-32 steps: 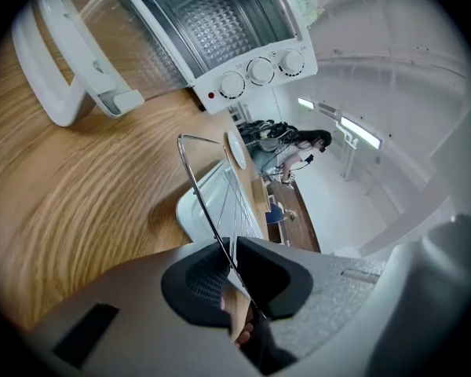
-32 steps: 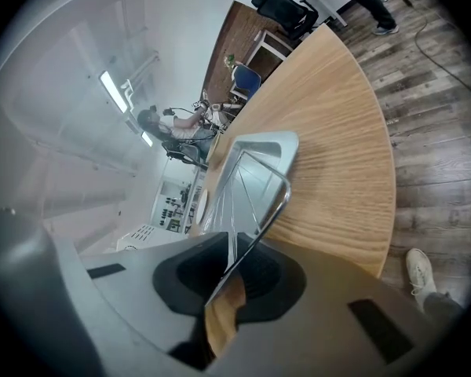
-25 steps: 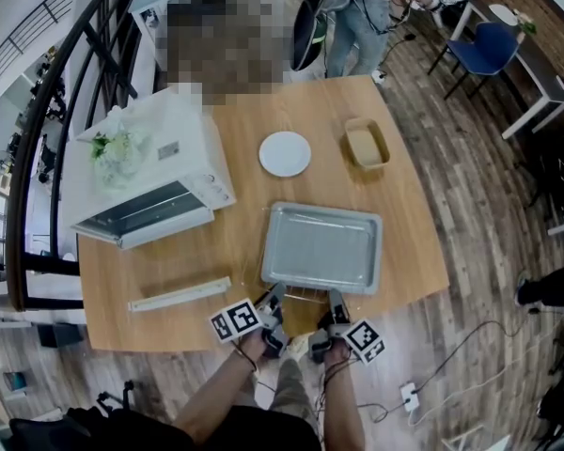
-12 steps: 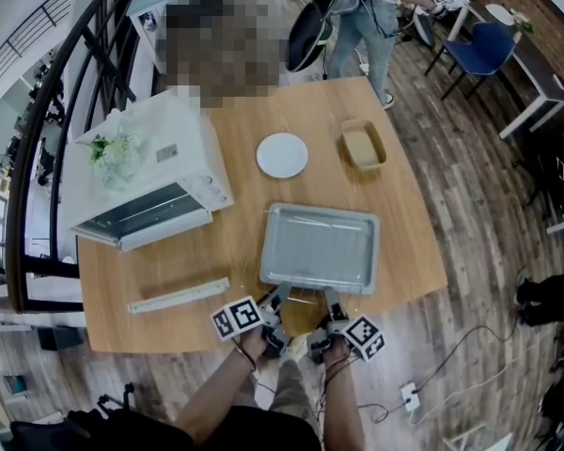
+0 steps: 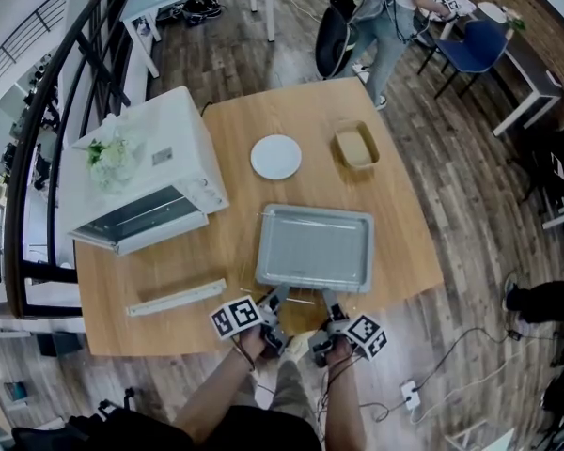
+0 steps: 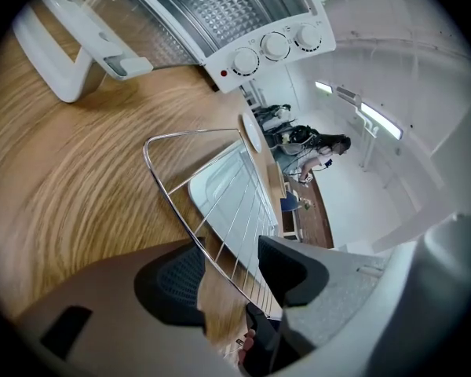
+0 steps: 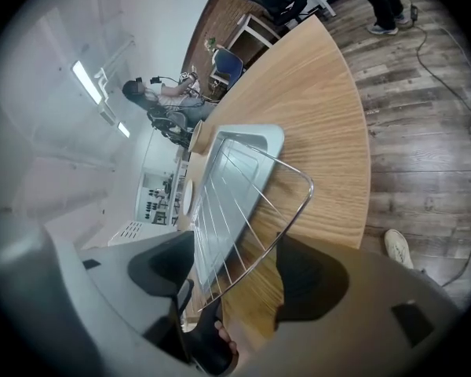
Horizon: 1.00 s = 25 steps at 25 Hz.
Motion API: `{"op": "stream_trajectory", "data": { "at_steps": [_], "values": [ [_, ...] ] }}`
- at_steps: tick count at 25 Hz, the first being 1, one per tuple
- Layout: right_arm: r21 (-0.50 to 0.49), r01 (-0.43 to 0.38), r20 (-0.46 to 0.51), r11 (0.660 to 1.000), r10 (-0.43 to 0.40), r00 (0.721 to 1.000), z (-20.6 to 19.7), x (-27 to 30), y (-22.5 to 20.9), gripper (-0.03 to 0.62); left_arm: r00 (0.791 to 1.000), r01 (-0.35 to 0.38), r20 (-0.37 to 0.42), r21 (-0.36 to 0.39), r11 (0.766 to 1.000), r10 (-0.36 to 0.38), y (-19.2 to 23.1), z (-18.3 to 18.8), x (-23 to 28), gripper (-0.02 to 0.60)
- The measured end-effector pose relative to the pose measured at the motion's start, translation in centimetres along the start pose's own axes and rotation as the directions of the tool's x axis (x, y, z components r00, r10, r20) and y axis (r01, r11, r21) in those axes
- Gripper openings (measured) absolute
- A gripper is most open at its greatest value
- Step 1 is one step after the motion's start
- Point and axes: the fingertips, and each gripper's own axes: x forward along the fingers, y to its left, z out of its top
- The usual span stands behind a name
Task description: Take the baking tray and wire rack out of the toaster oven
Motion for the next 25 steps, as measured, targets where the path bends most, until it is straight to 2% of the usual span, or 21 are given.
{"op": "stream_trajectory", "data": {
  "at_steps": [4,8,19,25],
  "values": [
    [-0.012,-0.044,0.004,0.999,0.044,0.999,0.3,-0.1,0.1,0.319,1.000,-0.011,-0.007,-0.003,1.000,0.011,0.2,-0.2,0.0,0.202],
    [0.007,-0.006,0.008,1.000,0.006,1.000,0.1,-0.6,-0.5,0.325,1.000,-0.022,-0.015,-0.011,1.000,0.022,0.5,-0.5,-0.1,0.213],
    [-0.013,-0.005,0.028,1.000,0.006,1.000,-0.6,-2.3,-0.4,0.327,0.999,-0.030,-0.025,-0.012,0.999,0.030,0.8,-1.2,-1.8,0.215],
    [-0.060,-0.026,0.045,0.998,0.029,0.999,-1.3,-3.6,1.4,0.322,1.000,-0.007,-0.011,0.047,0.999,0.008,-0.5,-0.7,-3.9,0.215]
  ]
}}
